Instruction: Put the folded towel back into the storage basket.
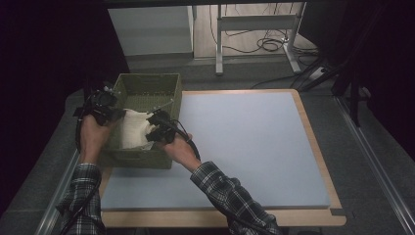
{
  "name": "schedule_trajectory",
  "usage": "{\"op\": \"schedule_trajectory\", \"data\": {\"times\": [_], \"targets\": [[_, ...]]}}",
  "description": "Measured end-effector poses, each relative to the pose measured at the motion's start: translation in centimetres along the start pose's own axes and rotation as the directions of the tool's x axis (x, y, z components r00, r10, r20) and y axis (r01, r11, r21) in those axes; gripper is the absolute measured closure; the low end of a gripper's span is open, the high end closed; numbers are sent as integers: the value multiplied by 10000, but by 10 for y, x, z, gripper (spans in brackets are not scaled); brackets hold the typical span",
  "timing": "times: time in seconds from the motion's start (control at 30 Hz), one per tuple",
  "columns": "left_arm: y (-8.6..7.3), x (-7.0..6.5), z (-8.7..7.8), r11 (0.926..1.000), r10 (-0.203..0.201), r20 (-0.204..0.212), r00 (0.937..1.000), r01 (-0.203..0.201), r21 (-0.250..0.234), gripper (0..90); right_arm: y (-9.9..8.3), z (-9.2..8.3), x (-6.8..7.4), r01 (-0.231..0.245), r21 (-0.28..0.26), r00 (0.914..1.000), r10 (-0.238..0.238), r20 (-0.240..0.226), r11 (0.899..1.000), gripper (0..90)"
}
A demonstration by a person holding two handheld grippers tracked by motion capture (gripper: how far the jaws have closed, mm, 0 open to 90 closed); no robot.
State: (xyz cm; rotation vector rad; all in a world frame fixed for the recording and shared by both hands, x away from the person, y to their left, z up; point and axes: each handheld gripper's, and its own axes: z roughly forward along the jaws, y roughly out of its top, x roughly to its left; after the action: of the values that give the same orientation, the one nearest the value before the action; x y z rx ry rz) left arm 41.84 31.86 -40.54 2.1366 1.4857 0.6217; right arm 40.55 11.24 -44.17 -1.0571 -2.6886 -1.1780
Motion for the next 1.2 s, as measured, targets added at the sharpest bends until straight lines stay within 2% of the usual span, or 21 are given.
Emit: {"op": "schedule_trajectory", "data": {"times": [0.33,0.47,0.53,0.57,0.67,0.9,1.0,1.2], "targets": [[-2,-7,25,9995,172,185,9997,-177,269,843,0,7,1,-266,579,9976,228,651,9980,797],[-3,-7,31,9994,169,243,9996,-176,285,832,2,9,1,-214,771,9971,156,739,9968,721],[-4,-8,34,9997,97,263,9996,-103,238,780,3,8,0,-230,723,9979,186,613,9971,653],[-4,-9,35,9998,65,259,9996,-71,198,695,3,6,-1,-250,651,9980,211,602,9976,635],[-4,-10,38,9997,107,164,9998,-111,200,595,5,0,-3,-259,376,9984,239,517,9990,617],[-3,-13,41,9997,-86,427,9991,75,246,505,6,-12,-7,227,120,9984,-232,509,9997,550],[-2,-14,42,9992,-281,741,9969,258,316,460,6,-16,-8,377,59,9980,-380,500,9993,523],[1,-18,43,9981,-432,1070,9933,382,482,378,4,-29,-10,689,-217,9964,-677,506,9974,469]]}}
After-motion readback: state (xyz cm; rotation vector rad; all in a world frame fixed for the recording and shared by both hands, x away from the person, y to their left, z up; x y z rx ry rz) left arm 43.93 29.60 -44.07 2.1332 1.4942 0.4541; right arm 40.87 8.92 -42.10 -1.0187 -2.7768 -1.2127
